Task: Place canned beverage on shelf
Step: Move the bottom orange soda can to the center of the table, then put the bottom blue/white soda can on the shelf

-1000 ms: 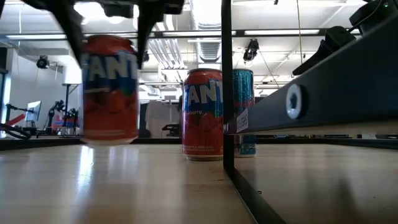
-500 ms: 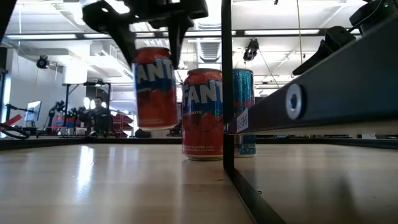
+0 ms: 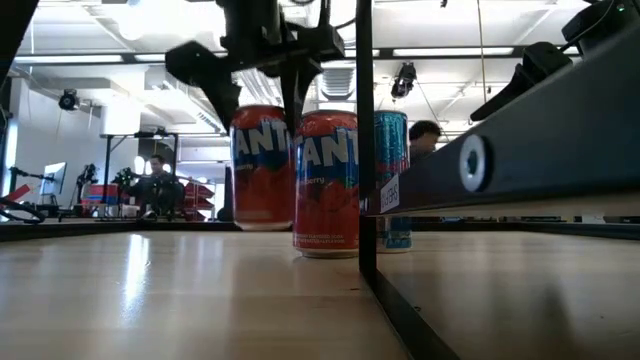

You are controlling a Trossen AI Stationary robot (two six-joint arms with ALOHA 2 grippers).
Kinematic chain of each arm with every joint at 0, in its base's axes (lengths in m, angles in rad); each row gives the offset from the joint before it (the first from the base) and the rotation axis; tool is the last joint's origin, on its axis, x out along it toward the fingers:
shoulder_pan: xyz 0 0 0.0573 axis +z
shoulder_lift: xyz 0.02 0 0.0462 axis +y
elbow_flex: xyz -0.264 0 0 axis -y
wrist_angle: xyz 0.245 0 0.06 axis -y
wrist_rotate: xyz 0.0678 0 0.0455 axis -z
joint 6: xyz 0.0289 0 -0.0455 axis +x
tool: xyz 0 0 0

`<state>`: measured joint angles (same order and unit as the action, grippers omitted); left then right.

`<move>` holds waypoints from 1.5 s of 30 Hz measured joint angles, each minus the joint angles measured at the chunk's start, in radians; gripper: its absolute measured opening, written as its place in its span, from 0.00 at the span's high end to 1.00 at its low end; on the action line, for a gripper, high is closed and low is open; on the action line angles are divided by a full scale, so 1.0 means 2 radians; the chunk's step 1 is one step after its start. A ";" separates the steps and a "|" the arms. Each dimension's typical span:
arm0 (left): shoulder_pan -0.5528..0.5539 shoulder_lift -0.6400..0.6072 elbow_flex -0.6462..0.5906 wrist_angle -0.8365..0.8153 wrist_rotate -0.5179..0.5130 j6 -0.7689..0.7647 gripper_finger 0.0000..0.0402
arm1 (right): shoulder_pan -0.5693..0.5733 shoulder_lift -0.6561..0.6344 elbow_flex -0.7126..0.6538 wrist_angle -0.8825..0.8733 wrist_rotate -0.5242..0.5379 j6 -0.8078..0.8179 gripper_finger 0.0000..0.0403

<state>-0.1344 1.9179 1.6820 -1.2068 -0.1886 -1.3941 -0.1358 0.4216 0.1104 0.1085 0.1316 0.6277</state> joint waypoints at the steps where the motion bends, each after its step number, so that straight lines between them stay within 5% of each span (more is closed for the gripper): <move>1: 0.003 -0.001 -0.006 0.006 0.004 0.004 0.29 | 0.000 0.000 0.000 0.000 0.000 0.000 0.01; 28: 0.020 -0.008 -0.052 0.057 0.063 0.047 0.28 | 0.000 0.000 0.000 0.000 0.000 0.000 0.01; 40: 0.020 -0.009 -0.045 0.054 0.081 0.036 0.03 | 0.000 0.000 0.000 0.000 0.000 0.000 0.01; 45: 0.020 -0.009 -0.027 0.048 0.087 0.036 0.02 | 0.000 0.000 0.000 0.000 0.000 0.000 0.01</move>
<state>-0.0952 1.9007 1.6275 -1.1105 -0.0154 -1.3212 -0.1360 0.4217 0.1101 0.1089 0.1314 0.6277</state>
